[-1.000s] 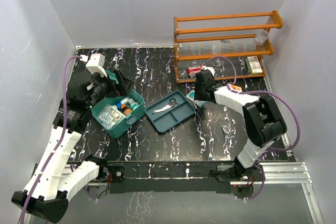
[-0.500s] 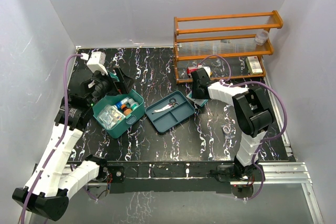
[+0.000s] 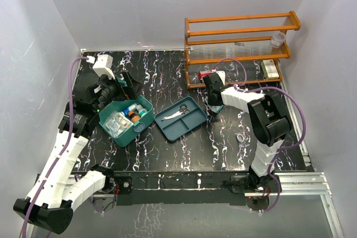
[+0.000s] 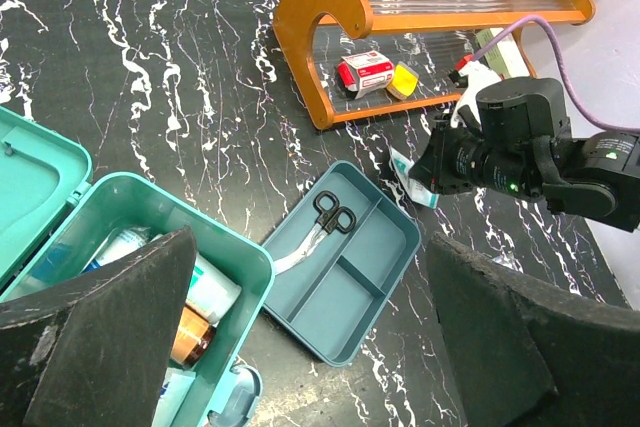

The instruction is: Organize the medicine kit

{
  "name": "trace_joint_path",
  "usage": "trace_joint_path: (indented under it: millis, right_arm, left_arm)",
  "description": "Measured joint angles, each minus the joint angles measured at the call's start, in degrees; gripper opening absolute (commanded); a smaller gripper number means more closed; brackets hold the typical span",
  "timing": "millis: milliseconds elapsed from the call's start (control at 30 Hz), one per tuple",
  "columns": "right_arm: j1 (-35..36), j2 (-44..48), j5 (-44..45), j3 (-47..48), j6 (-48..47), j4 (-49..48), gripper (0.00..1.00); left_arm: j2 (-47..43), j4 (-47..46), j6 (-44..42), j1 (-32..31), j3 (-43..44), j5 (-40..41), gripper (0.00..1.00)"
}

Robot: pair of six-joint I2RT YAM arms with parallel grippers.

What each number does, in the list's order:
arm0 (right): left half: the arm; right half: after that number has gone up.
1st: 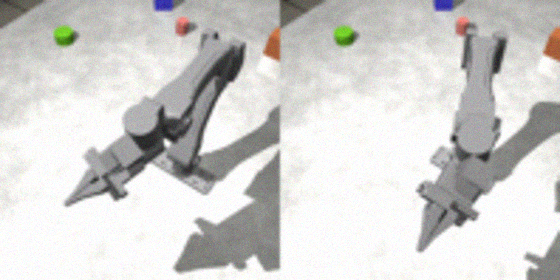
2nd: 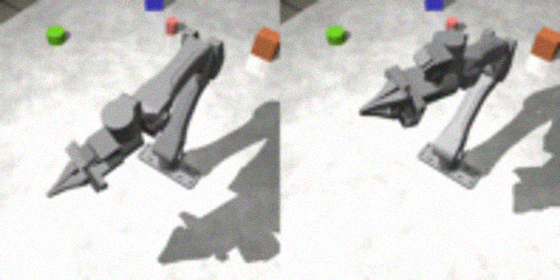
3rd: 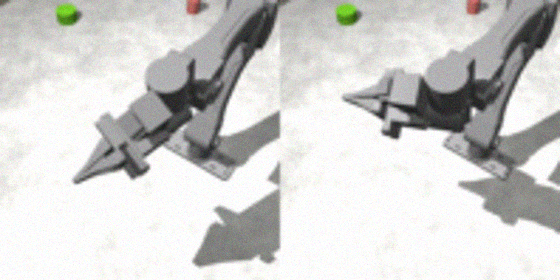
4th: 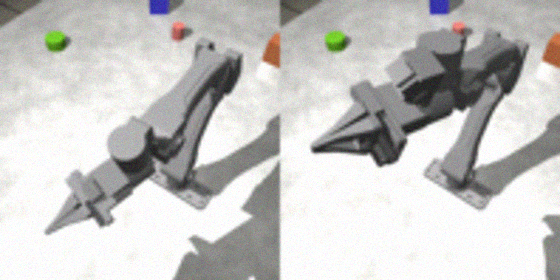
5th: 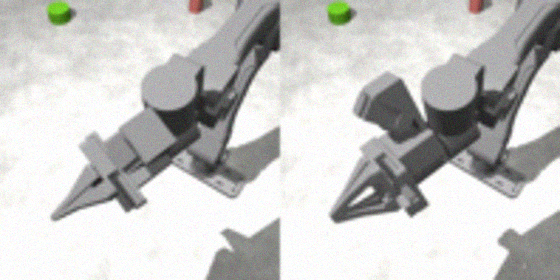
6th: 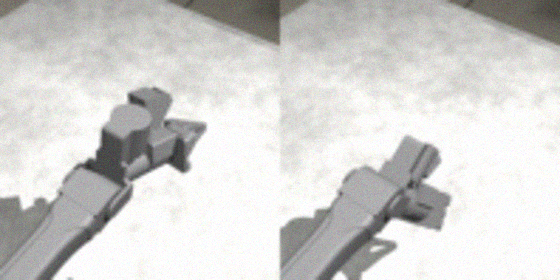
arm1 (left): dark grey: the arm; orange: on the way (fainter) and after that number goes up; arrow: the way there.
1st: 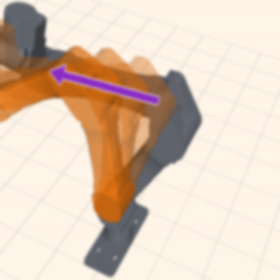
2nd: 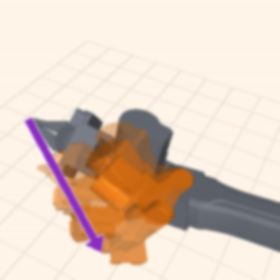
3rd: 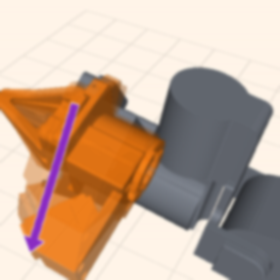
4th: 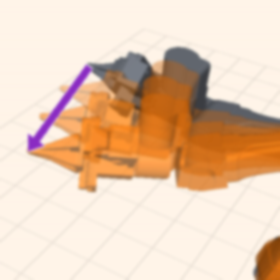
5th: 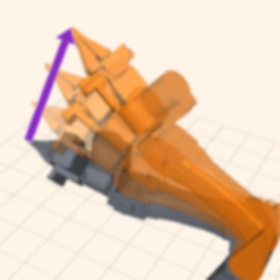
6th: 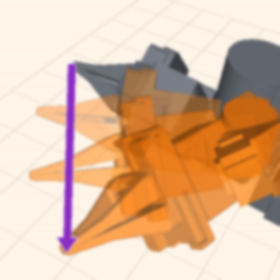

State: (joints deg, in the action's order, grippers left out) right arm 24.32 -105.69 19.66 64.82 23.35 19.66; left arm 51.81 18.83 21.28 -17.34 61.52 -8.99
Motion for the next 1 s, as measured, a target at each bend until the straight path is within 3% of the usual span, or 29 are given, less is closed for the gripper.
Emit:
trace_joint_path:
  millis: [533, 800, 1000]
  right_arm:
    - [0.0, 16.1, -0.9, -4.9, -7.1, 1.4, 0.0]
    - [0.8, 23.3, -12.8, -9.7, -16.8, -3.2, 0.0]
    - [7.1, 28.8, -22.1, -13.9, -24.9, -8.7, 0.0]
  left_arm:
    - [-0.3, -0.6, -0.3, 0.0, 0.0, 0.0, 0.98]
    - [-0.4, -0.9, -0.7, 0.0, -0.1, 0.0, 0.98]
    - [-0.6, -0.8, -1.2, 0.0, -0.1, 0.2, 0.98]
